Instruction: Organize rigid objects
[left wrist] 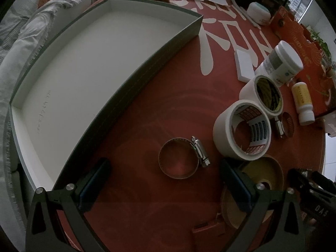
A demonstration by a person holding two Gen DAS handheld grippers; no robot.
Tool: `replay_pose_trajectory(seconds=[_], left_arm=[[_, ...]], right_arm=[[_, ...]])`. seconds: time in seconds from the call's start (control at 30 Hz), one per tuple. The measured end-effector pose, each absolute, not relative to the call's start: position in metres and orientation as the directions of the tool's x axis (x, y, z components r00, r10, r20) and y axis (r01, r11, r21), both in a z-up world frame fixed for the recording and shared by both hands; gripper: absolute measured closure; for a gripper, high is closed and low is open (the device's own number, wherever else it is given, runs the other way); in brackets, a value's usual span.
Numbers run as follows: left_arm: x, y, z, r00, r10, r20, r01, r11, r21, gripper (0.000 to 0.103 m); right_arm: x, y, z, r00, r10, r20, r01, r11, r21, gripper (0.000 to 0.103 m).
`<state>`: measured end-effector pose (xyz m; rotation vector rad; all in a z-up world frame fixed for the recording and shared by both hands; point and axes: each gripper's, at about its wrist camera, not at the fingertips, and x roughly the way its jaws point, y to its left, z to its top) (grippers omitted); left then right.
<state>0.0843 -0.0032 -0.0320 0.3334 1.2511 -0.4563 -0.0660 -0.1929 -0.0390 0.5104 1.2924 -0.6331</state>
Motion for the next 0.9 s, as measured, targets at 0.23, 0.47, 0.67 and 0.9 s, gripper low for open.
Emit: replay_pose_trajectory(seconds=[0.23,0.47,0.67,0.9], left_arm=[[0.089,-0.001,-0.03,0.236,-0.137,-0.962,0.504,0.864,0.001,0.0],[0.087,-0.01,-0.024,0.215,-0.134,-0.967,0.523,0.852,-0.002,0.016],[0.077,-0.015,-0.014,0.204,-0.166,-0.965,0.576,0.818,-0.018,0.055],[0.065,0.006,0.006,0.242,-0.201,-0.949,0.569,0.822,-0.029,0.055]], right_arm=[[-0.064,-0.19,-0.042,0.143,-0.14,-0.98,0.687,0.727,-0.004,0.0],[-0.063,-0.189,-0.035,0.139,-0.13,-0.982,0.677,0.736,-0.002,0.024],[-0.071,-0.189,-0.029,0.181,-0.084,-0.98,0.679,0.731,0.063,0.033],[-0.098,-0.18,-0.007,0.27,-0.032,-0.962,0.682,0.712,0.168,0.033]])
